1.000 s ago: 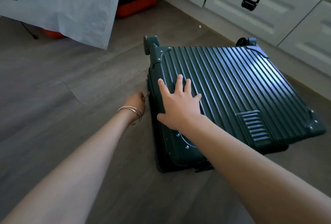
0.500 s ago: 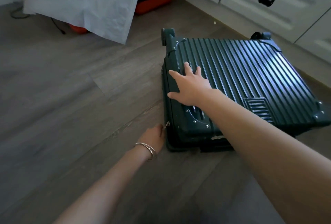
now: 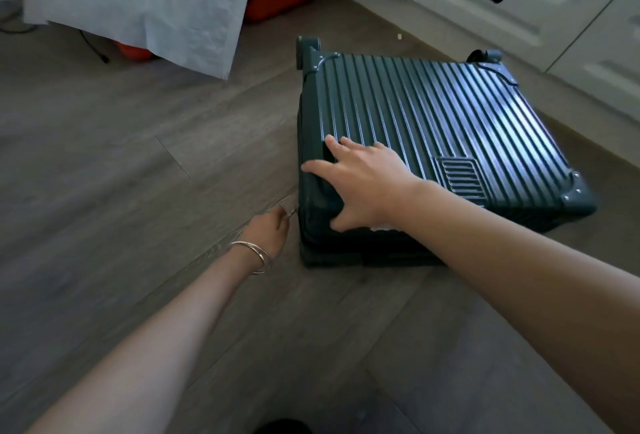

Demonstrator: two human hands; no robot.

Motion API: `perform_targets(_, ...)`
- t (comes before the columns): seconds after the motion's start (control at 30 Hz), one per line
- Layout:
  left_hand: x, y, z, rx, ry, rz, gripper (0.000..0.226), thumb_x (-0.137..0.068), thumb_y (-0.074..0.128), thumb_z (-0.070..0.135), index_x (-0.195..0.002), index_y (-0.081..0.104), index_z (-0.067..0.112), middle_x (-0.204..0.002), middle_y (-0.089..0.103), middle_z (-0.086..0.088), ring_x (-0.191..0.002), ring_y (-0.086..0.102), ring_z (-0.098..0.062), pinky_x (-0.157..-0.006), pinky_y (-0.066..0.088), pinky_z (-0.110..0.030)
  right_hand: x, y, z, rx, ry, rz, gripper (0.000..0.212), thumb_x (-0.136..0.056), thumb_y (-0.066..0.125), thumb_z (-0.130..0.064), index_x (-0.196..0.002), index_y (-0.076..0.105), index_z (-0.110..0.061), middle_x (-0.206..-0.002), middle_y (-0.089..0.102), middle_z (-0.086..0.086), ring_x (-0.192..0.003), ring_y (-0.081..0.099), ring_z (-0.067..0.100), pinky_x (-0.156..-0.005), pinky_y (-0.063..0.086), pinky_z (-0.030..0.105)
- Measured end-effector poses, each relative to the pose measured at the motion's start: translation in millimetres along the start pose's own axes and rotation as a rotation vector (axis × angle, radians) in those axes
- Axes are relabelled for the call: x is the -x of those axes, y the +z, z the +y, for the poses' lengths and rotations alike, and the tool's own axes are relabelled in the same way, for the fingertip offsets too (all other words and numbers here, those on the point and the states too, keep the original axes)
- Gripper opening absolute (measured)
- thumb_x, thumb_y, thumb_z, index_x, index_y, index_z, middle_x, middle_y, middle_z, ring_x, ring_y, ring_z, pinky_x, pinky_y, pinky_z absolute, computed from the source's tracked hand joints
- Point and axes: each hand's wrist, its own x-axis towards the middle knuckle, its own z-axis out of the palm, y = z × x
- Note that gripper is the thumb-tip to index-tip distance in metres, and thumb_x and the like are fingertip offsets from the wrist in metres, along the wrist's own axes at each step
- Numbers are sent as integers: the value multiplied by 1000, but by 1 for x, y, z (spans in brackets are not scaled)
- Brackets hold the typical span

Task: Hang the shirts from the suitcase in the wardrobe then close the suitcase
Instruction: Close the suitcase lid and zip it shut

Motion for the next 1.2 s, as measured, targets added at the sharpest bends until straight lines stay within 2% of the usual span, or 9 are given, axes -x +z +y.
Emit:
perform_targets(0.1,5,-13,-6,-18,11,2,23,-97,33,18,-91,49,3,-98,63,-30,-91,58,-41,-68,35,-35,-18,-13,0,-28,23,109,80,-71,69,-53,-139,35,-26,-132,46,9,-117,52,30,-71,43,36)
perform_targets(0.17,12,-20,-10,-21,12,-11,19,-97,32,20,-86,43,10,-95,63,-27,-88,58,-39,-69,39,-36,-29,-16,-2,-54,59,144,74,-73,68,-51,-136,40,-24,-124,51,6,-110,56,31,-65,40,34)
perform_targets(0.27,24,-20,-8,-29,4,-51,18,-98,31,20,-89,44,11,-90,61,-22,-77,56,-32,-66,37,-32,-43,-17,-8,-41,84,141,69,-74,69,-48,-133,44,-21,-125,53,7,-106,57,31,-63,37,33)
perform_targets(0.37,27,-5,4,-66,32,-102,26,-98,29,21,-98,50,5,-87,59,-17,-76,53,-29,-67,35,-30,-48,-19,-13,-32,82,130,68,-76,69,-46,-133,44,-20,-127,53,9,-104,57,31,-63,35,32)
perform_targets(0.47,26,13,18,-132,30,-189,31,-99,26,22,-106,47,0,-75,48,-8,-70,46,-26,-65,33,-31,-49,-16,-16,-22,79,130,68,-77,69,-45,-134,42,-19,-129,51,11,-104,57,31,-62,35,32)
perform_targets(0.63,16,21,27,-264,32,-263,33,-99,25,21,-118,42,-1,-99,59,-20,-82,54,-34,-66,35,-32,-53,-9,-17,-32,73,130,68,-77,70,-43,-134,42,-17,-131,49,13,-108,56,32,-65,40,34)
perform_targets(0.9,15,27,41,-545,103,-292,34,-94,32,7,-127,38,1,-114,58,-17,-101,58,-34,-74,42,-36,-46,-3,-13,-42,84,134,65,-77,71,-35,-133,43,-17,-125,50,11,-108,54,31,-63,36,34)
perform_targets(1.03,6,17,25,-468,78,-318,24,-95,34,16,-115,42,7,-82,51,-6,-77,53,-26,-67,40,-35,-39,0,-9,-87,83,155,63,-79,69,-35,-134,43,-18,-126,51,7,-111,53,29,-64,37,34)
perform_targets(1.2,12,11,22,-534,191,-228,18,-95,35,16,-110,41,9,-67,39,-2,-63,46,-23,-57,35,-32,-41,-7,-4,-84,88,181,59,-78,69,-34,-130,48,-18,-121,55,6,-106,57,31,-64,37,34)
